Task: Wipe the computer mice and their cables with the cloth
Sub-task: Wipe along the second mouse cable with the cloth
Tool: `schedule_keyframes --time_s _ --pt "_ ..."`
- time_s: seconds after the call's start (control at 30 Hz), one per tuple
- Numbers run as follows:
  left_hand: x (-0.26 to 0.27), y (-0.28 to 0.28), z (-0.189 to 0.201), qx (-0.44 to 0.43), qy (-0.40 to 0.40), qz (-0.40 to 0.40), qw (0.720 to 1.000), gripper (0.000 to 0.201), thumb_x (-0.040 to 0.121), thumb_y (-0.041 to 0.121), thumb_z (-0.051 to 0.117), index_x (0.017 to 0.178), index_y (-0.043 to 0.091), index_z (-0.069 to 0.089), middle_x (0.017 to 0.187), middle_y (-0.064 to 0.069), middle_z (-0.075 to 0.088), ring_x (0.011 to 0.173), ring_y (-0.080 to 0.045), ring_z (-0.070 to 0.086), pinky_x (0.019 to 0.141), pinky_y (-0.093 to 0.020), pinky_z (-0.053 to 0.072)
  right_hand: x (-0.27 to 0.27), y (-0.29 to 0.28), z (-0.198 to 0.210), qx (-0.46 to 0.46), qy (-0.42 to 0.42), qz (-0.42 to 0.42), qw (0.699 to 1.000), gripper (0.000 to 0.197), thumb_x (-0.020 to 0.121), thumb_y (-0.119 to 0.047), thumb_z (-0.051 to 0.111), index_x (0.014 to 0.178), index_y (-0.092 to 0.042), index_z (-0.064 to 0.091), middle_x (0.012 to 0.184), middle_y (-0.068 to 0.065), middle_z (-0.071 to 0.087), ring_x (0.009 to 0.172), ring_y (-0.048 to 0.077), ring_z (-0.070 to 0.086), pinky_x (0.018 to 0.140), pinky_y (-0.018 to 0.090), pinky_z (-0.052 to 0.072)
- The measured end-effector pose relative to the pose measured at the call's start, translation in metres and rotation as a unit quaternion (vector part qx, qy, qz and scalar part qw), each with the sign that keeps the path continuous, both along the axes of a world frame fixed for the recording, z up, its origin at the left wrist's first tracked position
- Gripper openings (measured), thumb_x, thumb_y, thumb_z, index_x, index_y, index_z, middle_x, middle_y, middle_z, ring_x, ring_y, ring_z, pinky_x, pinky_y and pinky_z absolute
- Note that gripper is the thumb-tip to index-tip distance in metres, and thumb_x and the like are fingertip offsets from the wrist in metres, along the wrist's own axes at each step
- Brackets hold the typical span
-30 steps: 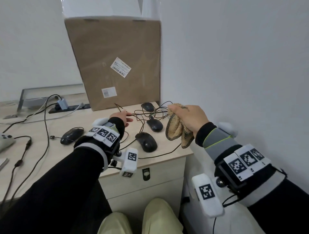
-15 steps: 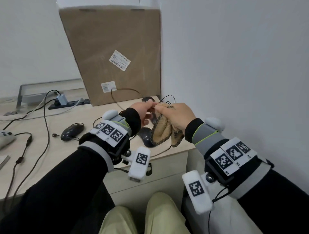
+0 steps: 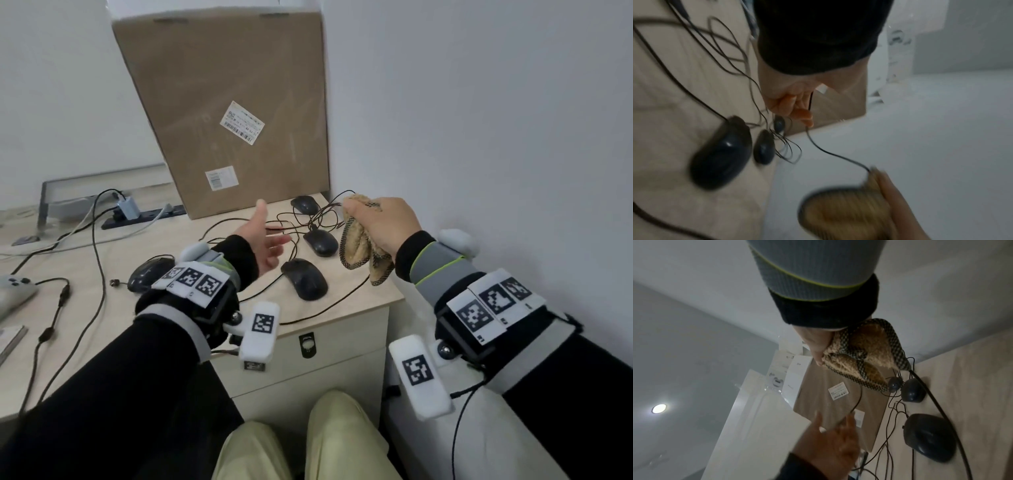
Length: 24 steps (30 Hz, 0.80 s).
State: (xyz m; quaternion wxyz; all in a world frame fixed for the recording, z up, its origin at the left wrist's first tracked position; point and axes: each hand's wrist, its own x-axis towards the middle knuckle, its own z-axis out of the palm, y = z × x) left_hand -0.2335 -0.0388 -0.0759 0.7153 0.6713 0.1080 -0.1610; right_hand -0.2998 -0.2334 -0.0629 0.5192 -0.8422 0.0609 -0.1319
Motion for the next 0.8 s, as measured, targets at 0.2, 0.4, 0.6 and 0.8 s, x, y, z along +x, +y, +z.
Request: schedule_keyframes --time_s 0.2,0.4,0.6,0.8 --pt "-0.024 -0.052 0.001 0.002 -0.036 -0.163 0.986 0.044 0.092 0.058 0.039 0.078 0.018 0.051 0.061 0.0 0.041 0.048 -0.012 0.034 0.04 -0.017 0.02 -0.001 0.032 -0.003 -0.149 -0.016 0.079 0.986 0.035 0.089 -0.035 0.052 0.061 -0.014 0.061 0.07 0.009 0.065 0.079 0.03 0.063 0.074 0.036 0.05" --pt "-0.01 -0.034 -0.003 0.004 -0.05 -0.069 0.996 0.039 0.101 0.031 0.035 0.071 0.016 0.053 0.045 0.006 0.055 0.047 -0.008 0.038 0.036 -0.013 0.021 -0.002 0.016 -0.017 -0.081 0.019 0.116 0.99 0.033 0.084 -0.043 0.06 0.089 -0.013 0.071 0.077 0.015 0.072 0.05 0.016 0.06 0.042 0.022 0.048" --pt "0.02 0.027 -0.011 -0.19 0.005 0.153 0.97 0.043 0.103 0.018 0.023 0.066 0.009 0.044 0.043 -0.004 0.06 0.043 -0.011 0.057 0.049 -0.017 0.043 -0.01 -0.019 -0.013 0.05 0.053 0.07 0.995 0.044 0.082 -0.047 0.062 0.08 -0.004 0.072 0.064 0.02 0.07 0.043 0.032 0.059 0.04 0.036 0.053" --pt "0.029 0.04 -0.008 -0.3 -0.015 0.197 0.933 0.039 0.104 0.018 0.026 0.067 0.012 0.036 0.056 -0.001 0.042 0.034 -0.01 0.039 0.045 -0.017 0.046 0.003 -0.024 -0.017 0.045 0.019 -0.02 0.999 0.055 0.082 -0.052 0.058 0.068 0.0 0.071 0.066 0.019 0.071 0.047 0.024 0.064 0.042 0.026 0.052"
